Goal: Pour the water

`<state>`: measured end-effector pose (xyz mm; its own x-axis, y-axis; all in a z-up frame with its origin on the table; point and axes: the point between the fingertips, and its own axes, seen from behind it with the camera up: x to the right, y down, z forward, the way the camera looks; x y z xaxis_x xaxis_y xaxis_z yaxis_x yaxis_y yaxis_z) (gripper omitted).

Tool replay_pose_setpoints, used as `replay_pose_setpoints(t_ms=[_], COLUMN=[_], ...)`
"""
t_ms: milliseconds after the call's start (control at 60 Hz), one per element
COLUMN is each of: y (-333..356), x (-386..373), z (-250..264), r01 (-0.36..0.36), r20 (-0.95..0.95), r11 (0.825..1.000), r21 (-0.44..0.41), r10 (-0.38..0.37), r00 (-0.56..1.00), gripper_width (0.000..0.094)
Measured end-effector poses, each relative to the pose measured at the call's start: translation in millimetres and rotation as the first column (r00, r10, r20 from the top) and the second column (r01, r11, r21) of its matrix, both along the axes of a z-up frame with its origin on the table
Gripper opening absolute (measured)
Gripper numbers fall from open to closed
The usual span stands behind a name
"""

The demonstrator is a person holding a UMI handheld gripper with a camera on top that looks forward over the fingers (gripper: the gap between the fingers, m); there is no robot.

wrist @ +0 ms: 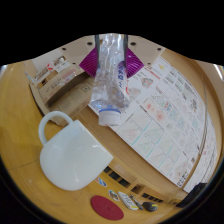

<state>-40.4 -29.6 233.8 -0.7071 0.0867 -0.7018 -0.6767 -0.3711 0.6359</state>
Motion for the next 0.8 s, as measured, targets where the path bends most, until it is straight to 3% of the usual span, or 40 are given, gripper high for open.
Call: replay_pose_setpoints(t_ms=[133,267,383,500,633,700,800], y=[-2,-5,-8,-12,-9,-5,10], x=[-3,-5,11,57,106,133,172], z=[11,53,116,160,178,165,115], r01=[-0.033,-0.059,-0.039,-0.024,-0.022,-0.025,-0.02], r20=[0.059,0.384,0.704,0.849,0.867,0.835,0.773], r11=[0.999,0.991,0.961,0.905,0.871,0.873,0.902], r21=[0.015,0.123,0.273,0.426,0.49,0.487,0.431], r10=[0.032,0.007,-0.172,-0.39,-0.49,-0.474,-0.381], r00=[0.998,0.923,0.689,0.356,-0.086,-0.278,-0.507], gripper_width=[0.031,0.0308,0.0313,0.0313,0.0312,0.0312,0.0313])
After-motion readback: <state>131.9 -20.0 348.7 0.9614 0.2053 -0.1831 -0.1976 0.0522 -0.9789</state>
